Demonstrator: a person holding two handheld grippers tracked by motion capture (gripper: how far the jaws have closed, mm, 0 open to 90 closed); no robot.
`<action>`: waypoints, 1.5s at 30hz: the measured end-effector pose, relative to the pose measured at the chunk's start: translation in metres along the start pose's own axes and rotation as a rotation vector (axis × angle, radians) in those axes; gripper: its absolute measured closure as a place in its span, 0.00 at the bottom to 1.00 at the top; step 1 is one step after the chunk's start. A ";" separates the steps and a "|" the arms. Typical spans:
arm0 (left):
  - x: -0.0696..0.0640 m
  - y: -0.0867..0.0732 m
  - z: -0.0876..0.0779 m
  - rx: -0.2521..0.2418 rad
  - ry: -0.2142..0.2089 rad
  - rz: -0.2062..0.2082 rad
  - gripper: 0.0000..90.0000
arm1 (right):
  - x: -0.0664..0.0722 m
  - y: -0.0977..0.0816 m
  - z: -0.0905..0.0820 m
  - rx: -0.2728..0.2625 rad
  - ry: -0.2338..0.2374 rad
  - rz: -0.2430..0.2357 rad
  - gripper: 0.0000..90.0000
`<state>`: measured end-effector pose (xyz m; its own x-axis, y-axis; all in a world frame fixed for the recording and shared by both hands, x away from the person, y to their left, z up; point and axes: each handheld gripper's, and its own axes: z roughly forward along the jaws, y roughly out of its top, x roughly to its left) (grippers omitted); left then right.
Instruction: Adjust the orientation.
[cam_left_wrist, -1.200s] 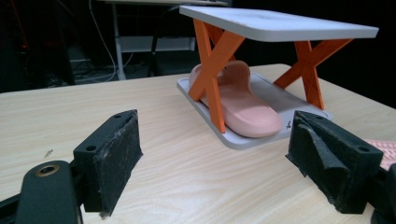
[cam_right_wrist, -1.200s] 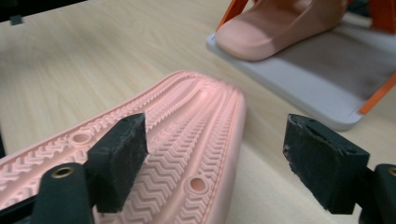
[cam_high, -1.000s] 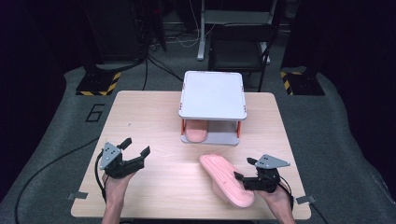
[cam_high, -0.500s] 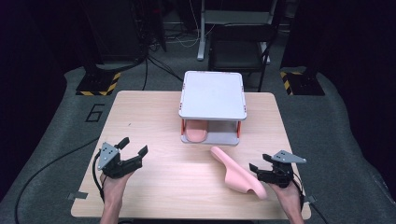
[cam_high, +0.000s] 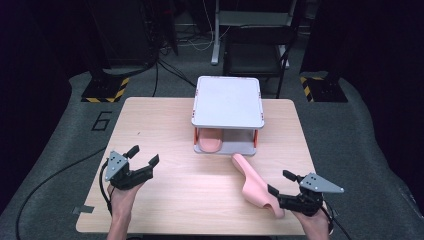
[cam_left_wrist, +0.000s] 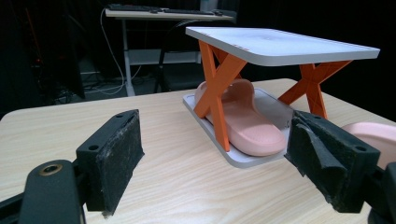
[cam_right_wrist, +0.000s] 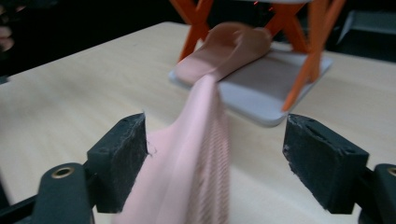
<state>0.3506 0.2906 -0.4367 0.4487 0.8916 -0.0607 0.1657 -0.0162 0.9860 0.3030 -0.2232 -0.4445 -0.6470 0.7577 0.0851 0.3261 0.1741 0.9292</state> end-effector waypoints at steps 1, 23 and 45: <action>0.000 0.000 0.000 -0.001 0.001 0.002 0.20 | 0.003 -0.004 0.000 0.018 0.010 -0.007 0.23; -0.002 0.000 0.000 0.003 0.007 0.001 0.21 | -0.030 -0.002 0.015 0.062 -0.109 -0.066 0.22; -0.005 0.000 0.003 0.004 -0.004 0.001 0.21 | -0.045 0.013 0.053 0.032 -0.304 0.025 0.24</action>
<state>0.3509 0.2847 -0.4366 0.4520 0.8900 -0.0601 0.1686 -0.0191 0.9855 0.3728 -0.2222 -0.4554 -0.4045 0.9145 -0.0082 0.3644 0.1694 0.9157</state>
